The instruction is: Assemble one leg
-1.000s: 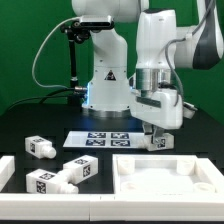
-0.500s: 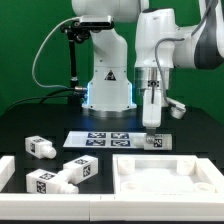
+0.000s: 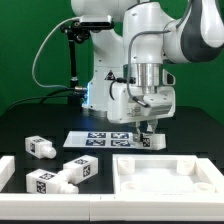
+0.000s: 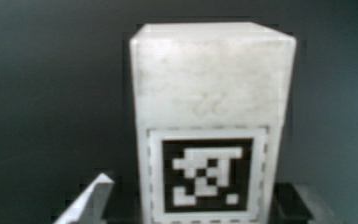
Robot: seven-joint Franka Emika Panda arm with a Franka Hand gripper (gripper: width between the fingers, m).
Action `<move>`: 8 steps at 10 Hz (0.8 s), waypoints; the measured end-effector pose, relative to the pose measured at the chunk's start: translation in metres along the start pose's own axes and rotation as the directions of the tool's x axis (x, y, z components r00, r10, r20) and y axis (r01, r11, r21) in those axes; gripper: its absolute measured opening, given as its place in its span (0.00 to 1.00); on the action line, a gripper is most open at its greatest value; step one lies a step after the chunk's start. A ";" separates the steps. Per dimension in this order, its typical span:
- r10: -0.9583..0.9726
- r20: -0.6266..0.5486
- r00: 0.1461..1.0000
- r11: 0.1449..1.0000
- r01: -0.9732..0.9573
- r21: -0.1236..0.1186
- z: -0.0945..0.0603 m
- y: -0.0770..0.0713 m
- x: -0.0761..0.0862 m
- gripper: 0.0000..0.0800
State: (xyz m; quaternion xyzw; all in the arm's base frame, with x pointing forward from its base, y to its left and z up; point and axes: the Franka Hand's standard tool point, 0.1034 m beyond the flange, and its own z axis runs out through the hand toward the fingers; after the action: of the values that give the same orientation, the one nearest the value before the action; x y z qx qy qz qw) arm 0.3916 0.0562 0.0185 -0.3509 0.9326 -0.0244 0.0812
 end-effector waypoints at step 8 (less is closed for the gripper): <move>-0.055 0.001 0.998 0.998 0.055 0.037 -0.013 -0.010 0.004 0.81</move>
Offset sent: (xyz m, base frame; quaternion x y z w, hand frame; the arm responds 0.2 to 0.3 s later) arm 0.0000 0.0000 0.0000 0.0000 0.0000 0.0000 1.0000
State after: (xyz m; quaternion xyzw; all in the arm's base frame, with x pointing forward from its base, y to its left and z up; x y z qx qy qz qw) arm 0.3924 0.0459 0.0321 -0.3750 0.9219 -0.0434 0.0878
